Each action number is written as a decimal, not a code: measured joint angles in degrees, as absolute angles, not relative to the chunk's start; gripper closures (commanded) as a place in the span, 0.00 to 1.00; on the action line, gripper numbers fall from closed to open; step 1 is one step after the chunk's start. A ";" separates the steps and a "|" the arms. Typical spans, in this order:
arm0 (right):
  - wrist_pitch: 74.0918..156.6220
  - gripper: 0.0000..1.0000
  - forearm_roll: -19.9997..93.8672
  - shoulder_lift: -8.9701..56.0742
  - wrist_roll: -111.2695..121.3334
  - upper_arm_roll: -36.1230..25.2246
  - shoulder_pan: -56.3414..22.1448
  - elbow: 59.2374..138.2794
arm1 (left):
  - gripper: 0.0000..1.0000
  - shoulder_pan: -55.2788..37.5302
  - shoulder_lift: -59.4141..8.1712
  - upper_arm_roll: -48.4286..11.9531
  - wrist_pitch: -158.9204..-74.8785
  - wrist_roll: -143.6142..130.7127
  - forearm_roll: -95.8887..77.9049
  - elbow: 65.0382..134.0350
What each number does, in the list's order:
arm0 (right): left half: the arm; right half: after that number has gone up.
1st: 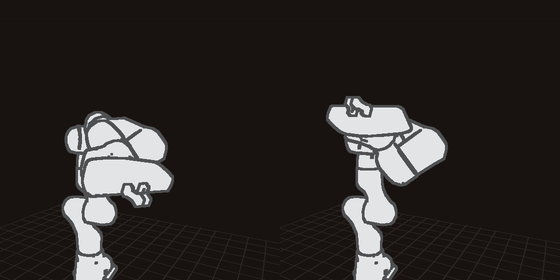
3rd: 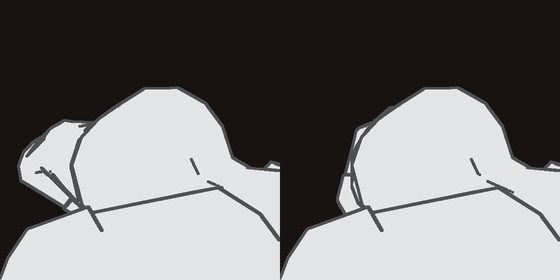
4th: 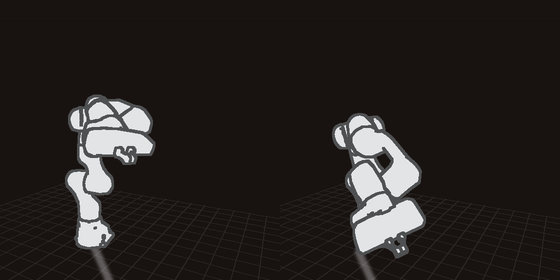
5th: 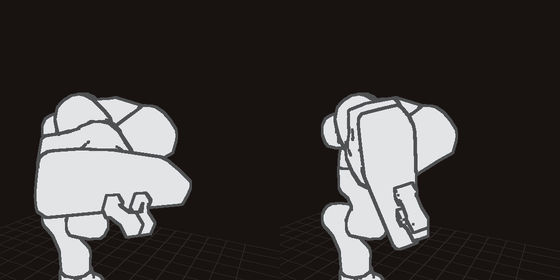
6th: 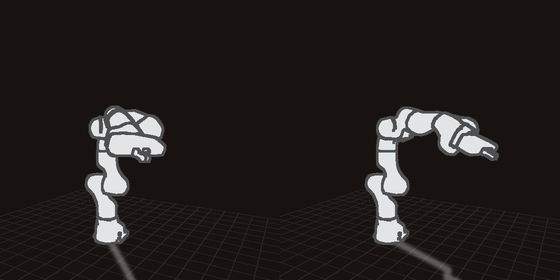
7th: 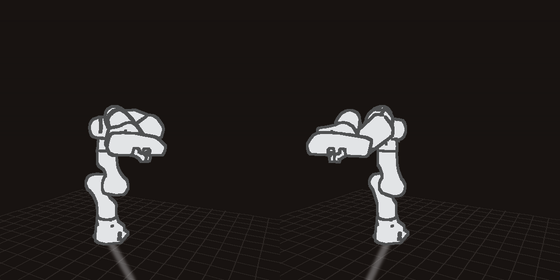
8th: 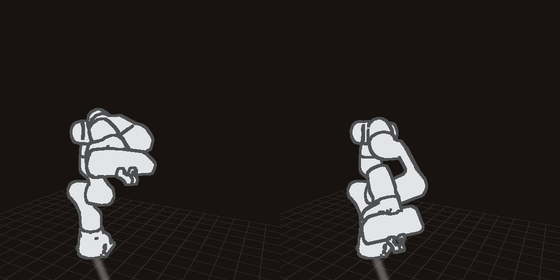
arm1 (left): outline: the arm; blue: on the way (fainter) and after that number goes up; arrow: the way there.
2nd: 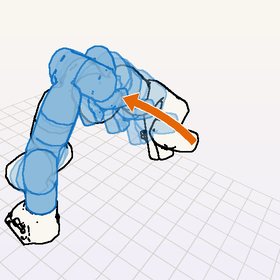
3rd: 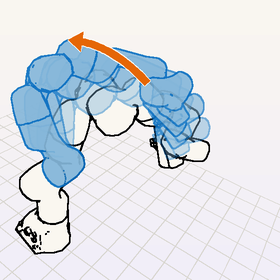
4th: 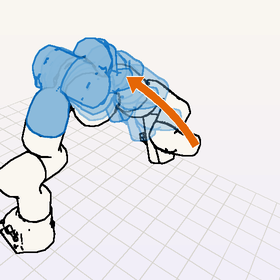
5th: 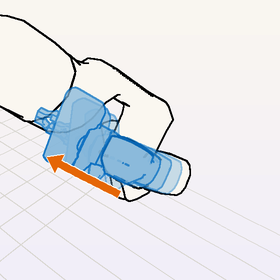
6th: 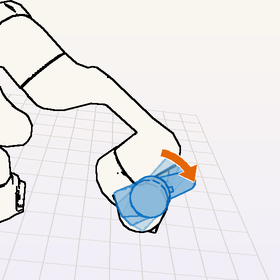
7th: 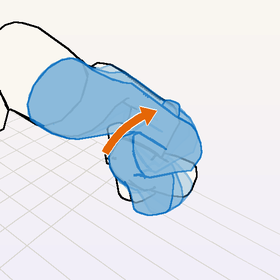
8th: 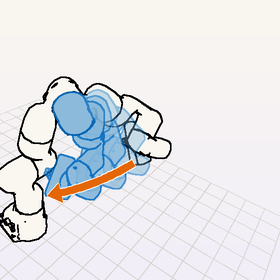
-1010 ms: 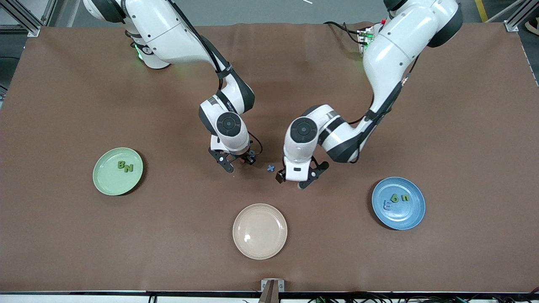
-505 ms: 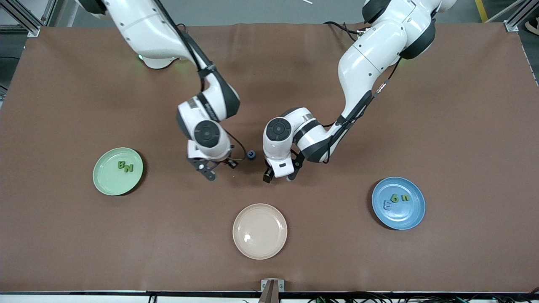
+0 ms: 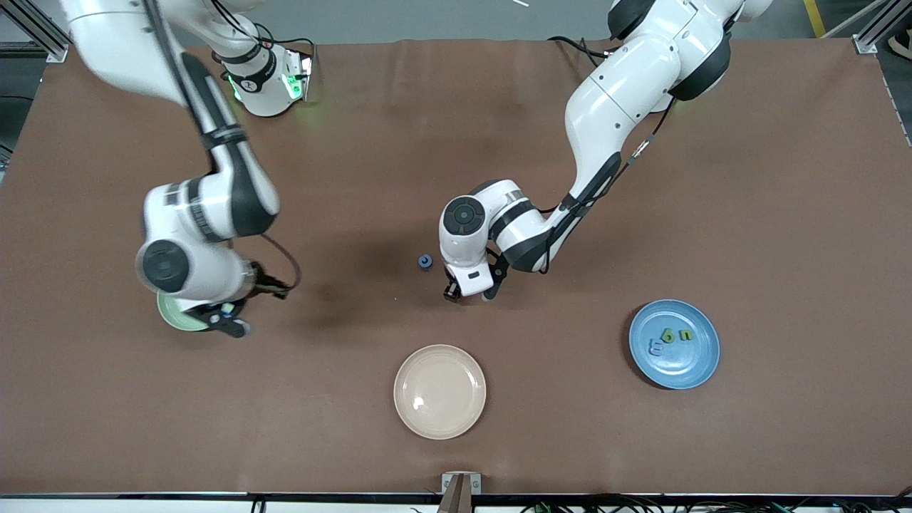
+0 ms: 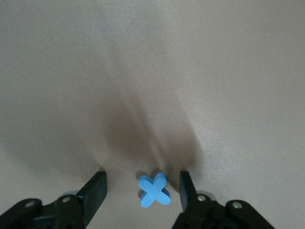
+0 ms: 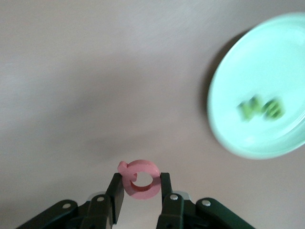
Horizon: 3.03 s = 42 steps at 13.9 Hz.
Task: Sort upper and lower case letters into plates
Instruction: 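Place the pink a on the green plate while the left gripper grasps x, then place the blue x on the blue plate while the right gripper reaches c, then grasp the blue c with the right gripper while the left gripper retracts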
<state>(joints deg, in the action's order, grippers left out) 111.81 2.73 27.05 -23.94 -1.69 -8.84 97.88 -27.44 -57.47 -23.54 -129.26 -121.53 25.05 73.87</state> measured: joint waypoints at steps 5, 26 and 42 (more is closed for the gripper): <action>115.93 0.75 2.75 28.50 2.16 -1.63 4.07 99.10 | 1.00 -27.11 -57.28 -23.54 -129.05 -120.96 24.78 73.01; 113.13 0.00 2.85 18.75 -26.82 1.12 -17.14 102.68 | 1.00 2.01 -45.86 -23.05 -111.46 -68.10 24.93 78.26; 136.42 0.07 6.39 35.79 -46.11 1.02 -39.35 101.28 | 0.00 11.48 -38.07 -27.63 -115.17 -50.25 22.71 81.77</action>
